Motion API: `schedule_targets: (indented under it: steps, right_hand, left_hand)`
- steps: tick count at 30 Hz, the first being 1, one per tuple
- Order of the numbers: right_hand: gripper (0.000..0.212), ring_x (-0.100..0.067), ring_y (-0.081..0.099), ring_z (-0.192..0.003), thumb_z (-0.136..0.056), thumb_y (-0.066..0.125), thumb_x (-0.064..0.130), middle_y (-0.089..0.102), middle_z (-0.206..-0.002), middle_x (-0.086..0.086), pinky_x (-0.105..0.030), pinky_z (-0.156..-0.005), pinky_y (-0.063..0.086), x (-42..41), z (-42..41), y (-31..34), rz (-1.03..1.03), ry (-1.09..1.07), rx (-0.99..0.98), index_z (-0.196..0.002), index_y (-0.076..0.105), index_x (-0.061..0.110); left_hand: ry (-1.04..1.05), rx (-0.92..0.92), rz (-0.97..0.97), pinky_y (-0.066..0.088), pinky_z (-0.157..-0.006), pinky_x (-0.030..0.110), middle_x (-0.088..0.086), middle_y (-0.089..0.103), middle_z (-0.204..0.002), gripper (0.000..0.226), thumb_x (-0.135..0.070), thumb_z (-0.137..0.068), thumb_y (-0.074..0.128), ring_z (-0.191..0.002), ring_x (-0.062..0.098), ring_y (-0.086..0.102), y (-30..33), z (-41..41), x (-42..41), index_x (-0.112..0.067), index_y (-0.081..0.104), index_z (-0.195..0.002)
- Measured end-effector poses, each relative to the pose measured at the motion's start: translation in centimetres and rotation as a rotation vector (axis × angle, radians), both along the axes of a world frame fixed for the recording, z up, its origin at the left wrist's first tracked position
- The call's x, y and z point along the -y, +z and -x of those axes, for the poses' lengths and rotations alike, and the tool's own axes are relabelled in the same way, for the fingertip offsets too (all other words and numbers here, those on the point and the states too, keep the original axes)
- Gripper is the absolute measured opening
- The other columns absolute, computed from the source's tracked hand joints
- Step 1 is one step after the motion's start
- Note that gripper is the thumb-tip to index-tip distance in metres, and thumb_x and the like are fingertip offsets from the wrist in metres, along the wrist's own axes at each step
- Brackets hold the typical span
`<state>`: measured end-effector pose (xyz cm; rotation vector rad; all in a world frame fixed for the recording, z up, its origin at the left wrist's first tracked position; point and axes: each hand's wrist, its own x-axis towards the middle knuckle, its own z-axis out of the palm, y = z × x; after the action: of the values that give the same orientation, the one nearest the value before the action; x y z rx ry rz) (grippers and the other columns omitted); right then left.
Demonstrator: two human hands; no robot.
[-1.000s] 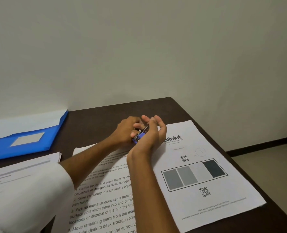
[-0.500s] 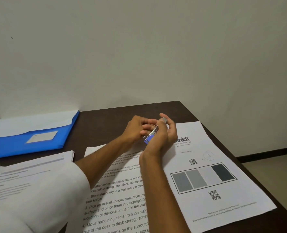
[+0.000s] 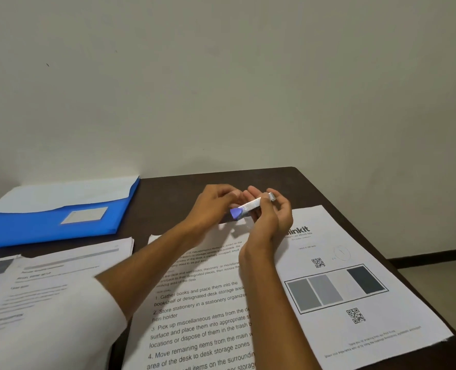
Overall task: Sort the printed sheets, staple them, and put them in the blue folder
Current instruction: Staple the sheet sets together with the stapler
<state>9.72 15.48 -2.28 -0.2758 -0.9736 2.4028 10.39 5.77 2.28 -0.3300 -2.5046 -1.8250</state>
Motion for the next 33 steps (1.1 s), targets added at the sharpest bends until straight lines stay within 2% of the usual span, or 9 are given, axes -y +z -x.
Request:
schedule_targets:
  steps: [3, 6, 8, 14, 16, 19, 26, 30, 33]
  right_hand:
    - [0.009, -0.022, 0.080, -0.094, -0.105, 0.059, 0.009, 0.081, -0.102, -0.008, -0.028, -0.076, 0.062, 0.5, 0.3, -0.5, -0.089, -0.022, 0.052, -0.114, 0.059, 0.010]
    - [0.018, -0.011, 0.079, -0.087, -0.103, 0.067, 0.025, 0.081, -0.098, 0.002, -0.023, -0.069, 0.060, 0.8, 0.5, -1.0, -0.209, -0.048, 0.145, -0.114, 0.061, 0.012]
    - [0.025, -0.010, 0.079, -0.075, -0.100, 0.071, 0.031, 0.080, -0.094, 0.004, -0.023, -0.066, 0.060, 0.9, 0.4, -1.0, -0.230, -0.005, 0.197, -0.113, 0.062, 0.012]
    - [0.027, -0.011, 0.079, -0.072, -0.099, 0.072, 0.036, 0.078, -0.095, 0.001, -0.032, -0.075, 0.066, 2.0, -0.2, -1.4, -0.411, 0.156, 0.259, -0.112, 0.063, 0.014]
    - [0.024, -0.008, 0.079, -0.073, -0.101, 0.070, 0.034, 0.078, -0.095, 0.001, -0.025, -0.072, 0.064, 2.3, -0.4, -1.6, -0.541, 0.171, 0.236, -0.112, 0.066, 0.013]
    - [0.023, -0.006, 0.073, -0.075, -0.103, 0.065, 0.037, 0.076, -0.092, 0.005, -0.009, -0.059, 0.049, 2.7, -0.5, -1.8, -0.821, 0.147, 0.253, -0.106, 0.071, 0.015]
    - [0.018, -0.007, 0.069, -0.091, -0.103, 0.066, 0.020, 0.074, -0.108, 0.002, -0.004, -0.061, 0.048, 3.3, -0.5, -1.8, -1.062, 0.189, 0.204, -0.119, 0.070, 0.017]
    - [0.029, -0.010, 0.063, -0.101, -0.103, 0.061, 0.012, 0.068, -0.118, 0.001, -0.005, -0.070, 0.042, 4.6, 0.5, -0.9, -1.269, 0.238, 0.167, -0.131, 0.065, 0.017]
    - [0.020, -0.016, 0.065, -0.094, -0.102, 0.058, 0.012, 0.067, -0.107, -0.002, -0.020, -0.070, 0.049, 6.8, 2.2, 0.8, -1.390, 0.358, 0.189, -0.120, 0.065, 0.017]
  left_hand:
    - [0.038, -0.070, 0.045, 0.052, -0.080, 0.031, 0.006, 0.079, -0.097, 0.041, -0.043, -0.110, 0.049, -0.090, 0.025, 0.073, -1.5, 0.8, 2.3, -0.016, 0.079, -0.107]
    - [-0.008, -0.205, 0.198, 0.056, -0.076, 0.024, -0.004, 0.078, -0.090, 0.026, -0.045, -0.105, 0.057, -0.082, 0.014, 0.075, -2.5, 0.8, 4.4, -0.028, 0.077, -0.104]
    - [-0.026, -0.278, 0.306, 0.061, -0.078, 0.026, -0.006, 0.078, -0.093, 0.012, -0.033, -0.102, 0.067, -0.084, 0.011, 0.076, -2.6, 0.4, 5.3, -0.026, 0.074, -0.108]
    - [0.068, -0.267, 0.316, 0.065, -0.076, 0.038, 0.000, 0.077, -0.091, 0.023, -0.021, -0.099, 0.072, -0.079, 0.012, 0.077, -3.4, 0.6, 7.7, -0.021, 0.067, -0.122]
    - [0.074, -0.285, 0.367, 0.064, -0.079, 0.032, -0.001, 0.076, -0.090, 0.026, -0.023, -0.100, 0.071, -0.079, 0.009, 0.075, -3.9, 0.8, 8.4, -0.027, 0.064, -0.124]
    - [0.067, -0.319, 0.457, 0.063, -0.083, 0.029, -0.007, 0.075, -0.094, 0.020, -0.026, -0.101, 0.068, -0.083, 0.005, 0.073, -4.7, 0.9, 9.5, -0.029, 0.064, -0.121]
    - [0.085, -0.367, 0.535, 0.061, -0.083, 0.034, -0.010, 0.073, -0.094, 0.006, -0.034, -0.103, 0.064, -0.086, 0.009, 0.070, -4.5, 1.1, 12.0, -0.030, 0.067, -0.105]
    - [0.144, -0.404, 0.600, 0.056, -0.075, 0.035, -0.009, 0.067, -0.086, 0.007, -0.031, -0.103, 0.063, -0.080, 0.012, 0.064, -3.8, 3.5, 14.7, -0.030, 0.064, -0.097]
    - [0.227, -0.373, 0.635, 0.056, -0.078, 0.036, -0.006, 0.065, -0.087, 0.007, -0.029, -0.104, 0.063, -0.080, 0.013, 0.062, -4.0, 6.0, 16.6, -0.023, 0.067, -0.103]
